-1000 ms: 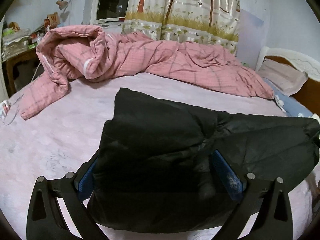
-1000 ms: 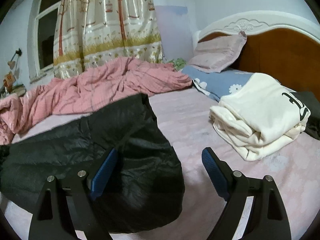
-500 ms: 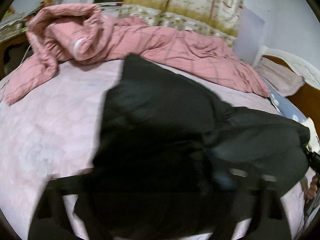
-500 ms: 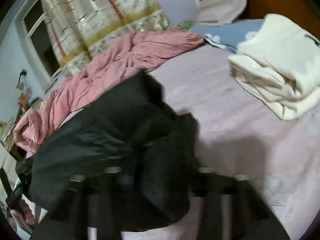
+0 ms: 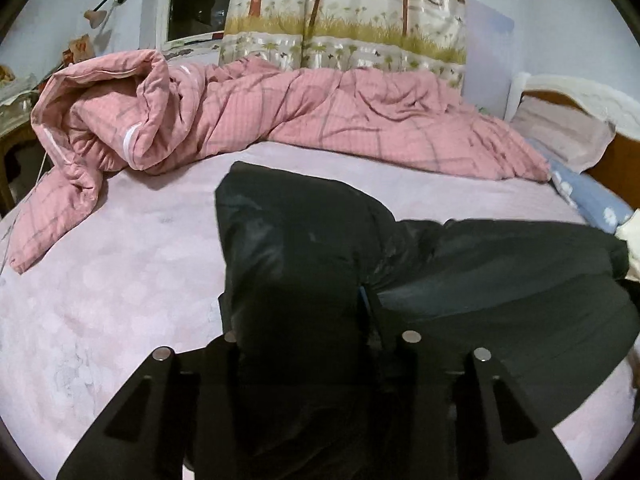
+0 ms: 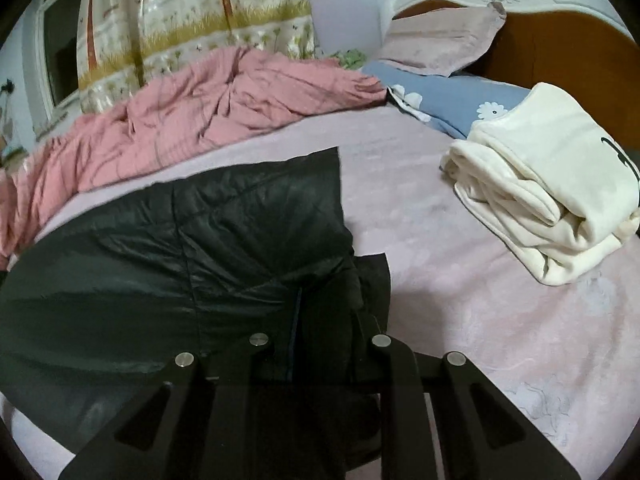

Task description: Fold large clothes

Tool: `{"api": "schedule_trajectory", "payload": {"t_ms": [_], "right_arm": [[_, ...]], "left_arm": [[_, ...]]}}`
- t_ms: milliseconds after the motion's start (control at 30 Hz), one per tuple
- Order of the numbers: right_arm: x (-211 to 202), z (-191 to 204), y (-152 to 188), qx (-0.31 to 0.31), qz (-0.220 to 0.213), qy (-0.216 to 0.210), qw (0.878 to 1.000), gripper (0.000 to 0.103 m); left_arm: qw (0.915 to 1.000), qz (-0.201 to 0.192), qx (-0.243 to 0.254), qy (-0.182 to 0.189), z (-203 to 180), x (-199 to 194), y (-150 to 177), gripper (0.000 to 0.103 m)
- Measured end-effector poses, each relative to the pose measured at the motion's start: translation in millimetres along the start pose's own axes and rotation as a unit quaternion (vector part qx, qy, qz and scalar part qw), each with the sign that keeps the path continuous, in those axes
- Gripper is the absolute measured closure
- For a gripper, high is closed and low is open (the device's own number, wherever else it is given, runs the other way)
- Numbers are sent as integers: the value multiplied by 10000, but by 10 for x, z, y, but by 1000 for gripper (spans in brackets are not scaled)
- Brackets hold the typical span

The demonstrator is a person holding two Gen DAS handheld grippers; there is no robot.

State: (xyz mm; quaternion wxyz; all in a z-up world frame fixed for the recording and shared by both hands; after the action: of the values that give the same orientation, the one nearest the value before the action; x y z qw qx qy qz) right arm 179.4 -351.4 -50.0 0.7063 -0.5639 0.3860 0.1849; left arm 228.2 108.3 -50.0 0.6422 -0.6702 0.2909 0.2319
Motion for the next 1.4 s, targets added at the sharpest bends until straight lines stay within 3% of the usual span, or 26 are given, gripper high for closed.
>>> {"api": "schedule_trajectory", "payload": {"t_ms": [33, 100, 200, 233, 333, 400, 467, 533, 567, 633, 700, 733, 767, 867, 933, 1000, 1067, 1100, 1133, 1167, 1200, 1233, 1267, 1300, 1400], "right_arm": [[31, -1, 6, 5, 57, -35, 10000, 85], [86, -47, 24, 116, 165, -152, 9997, 82], [98, -99, 43, 234, 167, -156, 9995, 74], [97, -104, 48, 248, 162, -144, 9995, 72], [0, -197, 44, 453, 9, -169, 9988, 53], [-168, -291, 25, 611, -293, -344, 9971, 42], [-416, -358, 21, 672, -690, -566, 9937, 34], [-615, -356, 32, 573, -922, -690, 9917, 23], [-707, -337, 54, 532, -985, -776, 9907, 16], [-811, -302, 121, 590, -979, -915, 9892, 14], [-894, -300, 251, 859, -894, -1135, 9858, 14], [-967, -326, 343, 1132, -944, -1312, 9803, 11], [-1018, -344, 408, 1332, -1012, -1472, 9749, 0], [-979, -346, 515, 1734, -861, -1892, 9627, 0], [-807, -317, 509, 1827, -581, -2076, 9592, 0], [-584, -323, 501, 2056, -307, -2221, 9526, 0], [-314, -310, 530, 2315, 111, -2546, 9389, 0], [-166, -301, 545, 2452, 346, -2685, 9309, 0], [-110, -290, 531, 2433, 344, -2656, 9322, 2], [-112, -271, 497, 2316, 246, -2571, 9379, 9], [-109, -246, 480, 2223, 217, -2509, 9419, 31], [-111, -236, 477, 2191, 179, -2428, 9448, 43], [-157, -248, 472, 2180, 47, -2263, 9493, 72], [-251, -264, 448, 2116, -137, -2162, 9530, 81], [-567, -310, 434, 1863, -414, -2100, 9589, 85]], "left_arm": [[9999, 117, 8, -45, -2, 76, 2, 60], [9988, 480, -1, -106, -3, 232, 27, 44], [9990, 432, -149, 3, 51, 244, 43, 41], [9993, 306, -195, 44, 62, 195, 43, 41], [9989, -322, -339, 9, 130, -82, -5, 37], [9956, -865, -330, -151, 176, -383, -49, 15], [9916, -1247, -288, -197, 204, -637, -60, 11], [9908, -1329, -251, -96, 209, -805, -48, 7], [9914, -1276, -264, -65, 203, -867, -23, 6], [9939, -997, -449, 139, 190, -923, 80, 6], [9909, -474, -1002, 767, 202, -905, 244, 6], [9843, -252, -1287, 1181, 195, -886, 343, 6], [9763, -38, -1519, 1542, 190, -845, 443, 6], [9569, 408, -2057, 2009, 209, -642, 626, 6], [9464, 508, -2439, 2058, 275, -495, 653, 6], [9473, 428, -2491, 1969, 305, -372, 617, 6], [9488, 589, -2514, 1818, 309, -211, 612, 6], [9484, 591, -2544, 1796, 313, -140, 604, 7], [9487, 561, -2571, 1754, 311, -102, 586, 8], [9495, 492, -2547, 1767, 293, -99, 554, 27], [9488, 474, -2438, 1953, 234, -102, 525, 58], [9498, 461, -2311, 2058, 176, -115, 511, 64], [9532, 411, -2203, 2028, 140, -167, 501, 75], [9577, 356, -2078, 1959, 96, -242, 501, 80], [9660, 152, -1826, 1826, 26, -614, 523, 82]]}}
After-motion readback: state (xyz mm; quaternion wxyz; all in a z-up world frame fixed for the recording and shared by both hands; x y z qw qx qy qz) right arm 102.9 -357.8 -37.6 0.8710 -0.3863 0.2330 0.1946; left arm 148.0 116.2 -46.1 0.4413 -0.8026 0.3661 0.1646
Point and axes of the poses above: each gripper's, at about its wrist camera, not at the fingertips, and x roughly the way its jaws point, z to its left, y to its underside, the point moved 7 cm from there along x, roughly the way its jaws point, and after that the axes turned 6 degrees about z, right-handed, at the moved point
